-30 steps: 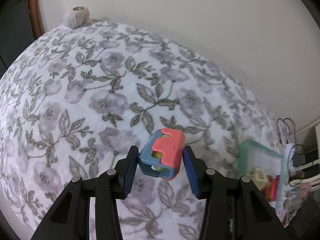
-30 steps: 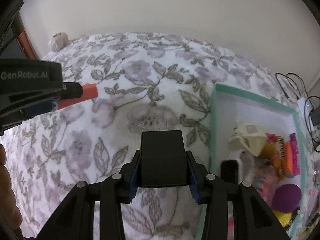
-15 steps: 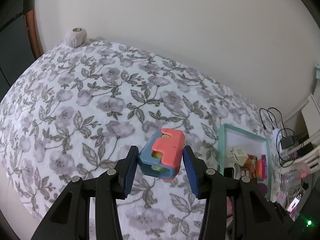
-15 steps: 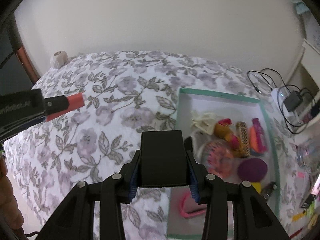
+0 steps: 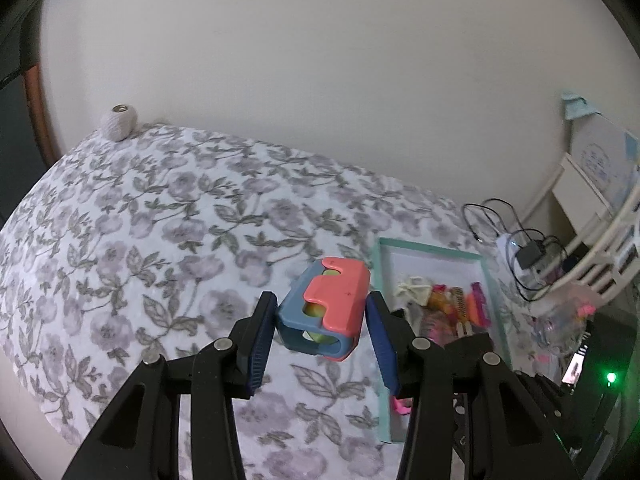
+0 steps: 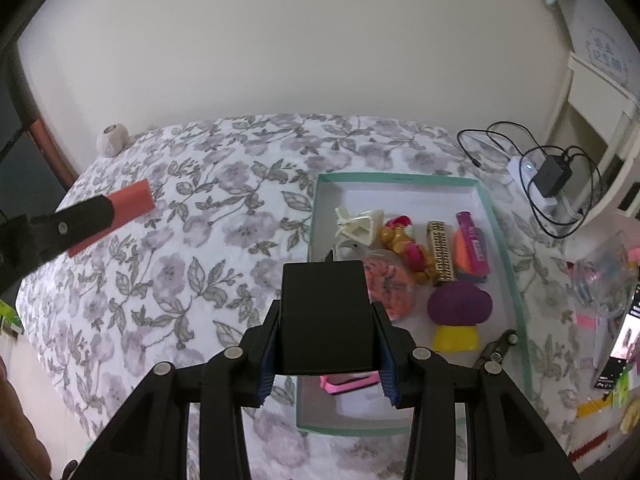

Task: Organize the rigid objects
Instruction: 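Carry the block with the left tool while the right tool carries the black box, both releasing into the tray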

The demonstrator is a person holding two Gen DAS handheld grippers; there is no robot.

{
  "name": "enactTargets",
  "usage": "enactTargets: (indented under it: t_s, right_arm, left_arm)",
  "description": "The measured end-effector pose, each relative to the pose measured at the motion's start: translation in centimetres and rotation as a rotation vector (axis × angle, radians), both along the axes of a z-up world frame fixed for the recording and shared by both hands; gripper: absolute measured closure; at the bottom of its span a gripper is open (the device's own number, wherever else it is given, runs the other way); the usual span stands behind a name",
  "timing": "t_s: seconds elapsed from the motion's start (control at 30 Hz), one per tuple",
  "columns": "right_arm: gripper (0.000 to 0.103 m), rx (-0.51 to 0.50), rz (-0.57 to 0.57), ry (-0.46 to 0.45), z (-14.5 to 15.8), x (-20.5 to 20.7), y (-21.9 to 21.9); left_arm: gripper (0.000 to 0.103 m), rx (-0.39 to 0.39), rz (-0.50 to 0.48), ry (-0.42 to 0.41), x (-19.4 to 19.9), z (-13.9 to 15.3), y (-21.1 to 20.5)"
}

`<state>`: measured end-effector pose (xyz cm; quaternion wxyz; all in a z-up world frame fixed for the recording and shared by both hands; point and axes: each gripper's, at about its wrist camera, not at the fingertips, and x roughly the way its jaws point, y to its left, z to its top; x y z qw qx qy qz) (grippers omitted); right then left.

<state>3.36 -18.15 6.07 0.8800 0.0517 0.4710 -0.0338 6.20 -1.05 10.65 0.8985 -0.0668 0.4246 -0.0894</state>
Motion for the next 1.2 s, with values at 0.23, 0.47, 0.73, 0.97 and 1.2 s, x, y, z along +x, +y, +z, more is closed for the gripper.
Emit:
enactTargets:
  t_s: [0.23,0.47,0.73,0.97,1.2]
  right_arm:
    - [0.059,0.001,-0.065,0.003,-0.1,-0.7,-3.5]
    - [0.059,0.063,-0.167,0.033,-1.1,-1.4,-8.8]
    - [0.059,0.083,-0.229,0.077,-2.4,-2.1,-11.7]
    - [0.059,0.066,-0.213,0.153,-4.1,-1.9,-11.6]
    - [0.059,0.066,-0.189,0.213,-5.5,-1.7,-11.0]
  left_arm:
    - [0.055,0.006,-0.068,-0.003,-1.2,-0.4,-2.9]
    - [0.055,0.032,-0.179,0.035,-2.0,-2.4,-7.3]
    - [0.055,0.114,-0.276,0.066,-3.3,-5.1,-12.0]
    - [0.055,0.2,-0.328,0.065,-4.2,-6.6,-14.3]
    - [0.055,0.186,-0.32,0.141,-3.5,-8.4,-14.0]
